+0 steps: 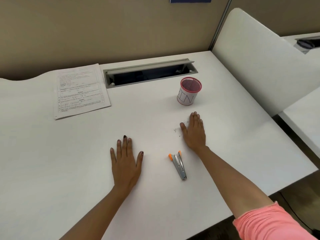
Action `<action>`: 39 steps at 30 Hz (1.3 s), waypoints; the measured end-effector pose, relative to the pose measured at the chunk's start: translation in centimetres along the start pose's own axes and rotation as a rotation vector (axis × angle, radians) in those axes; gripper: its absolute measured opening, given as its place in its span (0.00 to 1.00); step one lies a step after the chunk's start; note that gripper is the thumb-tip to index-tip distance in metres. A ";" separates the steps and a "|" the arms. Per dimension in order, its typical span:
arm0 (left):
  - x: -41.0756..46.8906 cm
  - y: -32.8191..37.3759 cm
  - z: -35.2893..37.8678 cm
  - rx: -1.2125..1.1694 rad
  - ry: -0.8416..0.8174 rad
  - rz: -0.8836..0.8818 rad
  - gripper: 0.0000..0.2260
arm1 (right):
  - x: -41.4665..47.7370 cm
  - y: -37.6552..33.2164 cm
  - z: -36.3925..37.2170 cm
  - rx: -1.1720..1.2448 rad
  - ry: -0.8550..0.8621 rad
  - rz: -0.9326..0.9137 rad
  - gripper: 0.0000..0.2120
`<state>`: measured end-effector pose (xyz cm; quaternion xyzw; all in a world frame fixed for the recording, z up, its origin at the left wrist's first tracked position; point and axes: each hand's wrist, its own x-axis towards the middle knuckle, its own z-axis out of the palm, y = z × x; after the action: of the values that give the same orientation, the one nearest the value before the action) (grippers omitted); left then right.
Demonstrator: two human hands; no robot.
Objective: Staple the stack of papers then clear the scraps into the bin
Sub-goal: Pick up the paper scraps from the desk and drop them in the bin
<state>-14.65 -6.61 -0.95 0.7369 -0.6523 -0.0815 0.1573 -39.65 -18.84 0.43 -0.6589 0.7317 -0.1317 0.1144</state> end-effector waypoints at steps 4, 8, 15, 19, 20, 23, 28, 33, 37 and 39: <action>0.1 0.0 0.3 0.043 -0.010 0.001 0.30 | -0.3 -0.8 0.1 0.082 -0.052 -0.191 0.27; 0.0 -0.1 0.3 0.069 -0.002 0.001 0.29 | -2.2 -1.2 -0.2 0.067 -0.092 -0.292 0.24; 0.0 0.2 0.1 0.069 -0.007 -0.005 0.30 | -6.2 -2.6 -2.1 -0.243 -0.138 -0.183 0.37; 0.0 0.3 0.1 0.081 -0.021 -0.008 0.30 | -6.1 -3.1 -2.4 -0.373 0.087 -0.237 0.22; 0.1 0.3 0.0 0.085 -0.024 -0.009 0.30 | -6.0 -3.2 -2.7 -0.320 0.099 -0.245 0.20; 0.0 0.2 0.0 0.084 -0.026 -0.012 0.30 | -5.1 -3.8 -3.8 -0.224 0.047 -0.194 0.16; 0.0 0.2 0.0 0.074 -0.024 -0.010 0.29 | -2.3 -2.3 -3.8 -0.028 -0.034 0.096 0.11; 0.0 0.2 -0.1 0.063 -0.021 -0.010 0.29 | -0.7 -0.2 -5.6 0.681 -0.028 0.439 0.07; -0.1 0.2 -0.1 0.068 -0.022 -0.007 0.29 | 0.2 1.0 -7.1 1.344 -0.114 0.600 0.09; 0.0 0.2 0.1 0.069 -0.021 -0.004 0.29 | 1.6 0.8 -8.0 1.548 -0.109 0.637 0.04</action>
<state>-14.83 -6.62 -0.94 0.7423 -0.6548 -0.0671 0.1249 -43.31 -20.01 7.66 -0.1617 0.5794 -0.5261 0.6012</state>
